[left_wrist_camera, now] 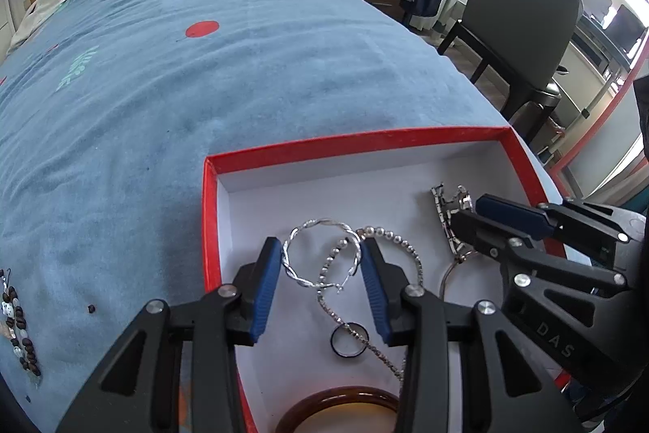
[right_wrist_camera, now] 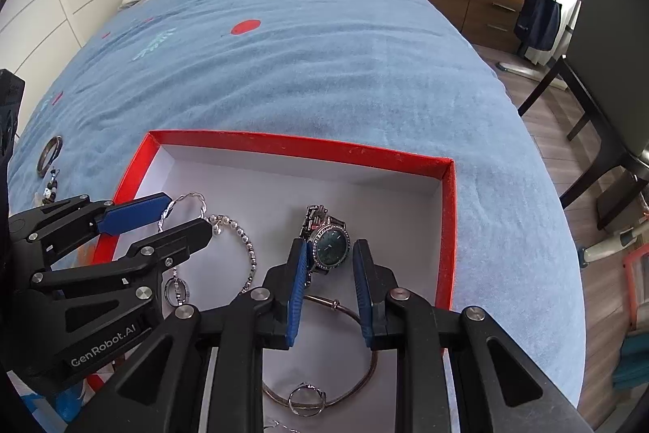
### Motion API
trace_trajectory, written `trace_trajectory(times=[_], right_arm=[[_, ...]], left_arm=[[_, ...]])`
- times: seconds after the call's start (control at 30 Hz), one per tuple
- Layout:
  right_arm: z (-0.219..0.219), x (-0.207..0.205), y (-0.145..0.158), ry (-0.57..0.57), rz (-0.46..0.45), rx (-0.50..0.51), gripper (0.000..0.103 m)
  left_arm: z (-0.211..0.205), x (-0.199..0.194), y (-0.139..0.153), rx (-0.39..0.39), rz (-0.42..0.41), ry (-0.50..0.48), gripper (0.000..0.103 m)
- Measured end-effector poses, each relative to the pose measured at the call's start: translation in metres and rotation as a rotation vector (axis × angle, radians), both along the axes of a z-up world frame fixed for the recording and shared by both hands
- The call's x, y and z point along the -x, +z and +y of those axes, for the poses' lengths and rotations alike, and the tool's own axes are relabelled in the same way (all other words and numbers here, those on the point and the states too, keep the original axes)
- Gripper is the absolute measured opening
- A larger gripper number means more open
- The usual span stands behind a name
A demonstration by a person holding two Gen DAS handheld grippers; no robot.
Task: Organize jewelry
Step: 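Carry the hoop and wristwatch into the red box and release both, then withdraw both tools from the box toward the bangle and beaded bracelet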
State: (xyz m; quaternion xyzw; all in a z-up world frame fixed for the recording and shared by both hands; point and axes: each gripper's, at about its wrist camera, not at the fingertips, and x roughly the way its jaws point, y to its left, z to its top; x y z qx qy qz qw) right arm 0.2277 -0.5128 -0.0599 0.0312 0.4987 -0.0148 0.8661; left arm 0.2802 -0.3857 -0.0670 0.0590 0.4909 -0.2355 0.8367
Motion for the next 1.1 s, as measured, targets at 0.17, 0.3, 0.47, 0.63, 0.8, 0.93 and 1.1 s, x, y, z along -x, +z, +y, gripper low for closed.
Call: trace_trajectory(times=[0.17, 0.3, 0.47, 0.63, 0.8, 0.93, 1.1], right_arm=[[-0.002, 0.007, 0.009, -0.001, -0.021, -0.004, 0.030], [-0.003, 0.020, 0.023, -0.005, -0.055, -0.015, 0.030], [0.000, 0.043, 0.047, -0.005, -0.097, -0.012, 0.031], [0.009, 0.071, 0.070, -0.006, -0.135, -0.014, 0.034], [0.027, 0.099, 0.094, -0.006, -0.179, -0.020, 0.041], [0.045, 0.118, 0.112, -0.002, -0.210, -0.025, 0.042], [0.075, 0.143, 0.133, 0.019, -0.247, -0.034, 0.047]], left_arm=[[0.002, 0.001, 0.004, 0.035, 0.012, -0.018, 0.045], [0.004, 0.007, 0.014, 0.063, 0.016, -0.022, 0.047], [0.008, 0.025, 0.039, 0.108, -0.013, -0.042, 0.047], [0.031, 0.049, 0.074, 0.174, -0.065, -0.048, 0.047], [0.068, 0.079, 0.109, 0.180, -0.129, -0.052, 0.047], [0.107, 0.105, 0.129, 0.131, -0.175, -0.018, 0.053], [0.170, 0.140, 0.142, 0.095, -0.221, 0.050, 0.053]])
